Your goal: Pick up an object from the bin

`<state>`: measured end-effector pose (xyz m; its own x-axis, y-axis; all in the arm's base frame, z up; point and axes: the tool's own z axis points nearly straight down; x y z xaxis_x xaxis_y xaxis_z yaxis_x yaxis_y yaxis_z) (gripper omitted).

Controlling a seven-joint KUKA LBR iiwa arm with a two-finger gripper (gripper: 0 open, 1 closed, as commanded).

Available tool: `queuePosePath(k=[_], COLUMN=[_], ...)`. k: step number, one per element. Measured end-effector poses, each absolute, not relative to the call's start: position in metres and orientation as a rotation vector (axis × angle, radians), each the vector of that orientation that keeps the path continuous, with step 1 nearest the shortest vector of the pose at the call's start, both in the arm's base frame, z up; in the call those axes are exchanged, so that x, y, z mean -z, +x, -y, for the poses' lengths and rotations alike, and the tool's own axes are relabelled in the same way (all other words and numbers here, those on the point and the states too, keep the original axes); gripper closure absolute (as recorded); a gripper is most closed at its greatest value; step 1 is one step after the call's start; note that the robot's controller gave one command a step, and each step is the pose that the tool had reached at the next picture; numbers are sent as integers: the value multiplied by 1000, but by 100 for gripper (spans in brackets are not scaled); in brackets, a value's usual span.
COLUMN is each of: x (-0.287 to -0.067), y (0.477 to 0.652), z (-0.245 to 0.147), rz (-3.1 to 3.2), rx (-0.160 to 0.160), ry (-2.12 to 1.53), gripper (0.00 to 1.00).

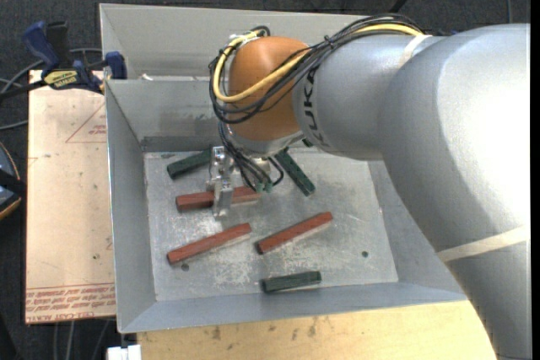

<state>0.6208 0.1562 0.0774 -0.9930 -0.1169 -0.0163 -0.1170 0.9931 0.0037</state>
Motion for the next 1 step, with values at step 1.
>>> queuePosePath(k=[1], x=[-233], y=[611], z=[-142], rz=[-3130], rx=[-3], ry=[-179], gripper=[100])
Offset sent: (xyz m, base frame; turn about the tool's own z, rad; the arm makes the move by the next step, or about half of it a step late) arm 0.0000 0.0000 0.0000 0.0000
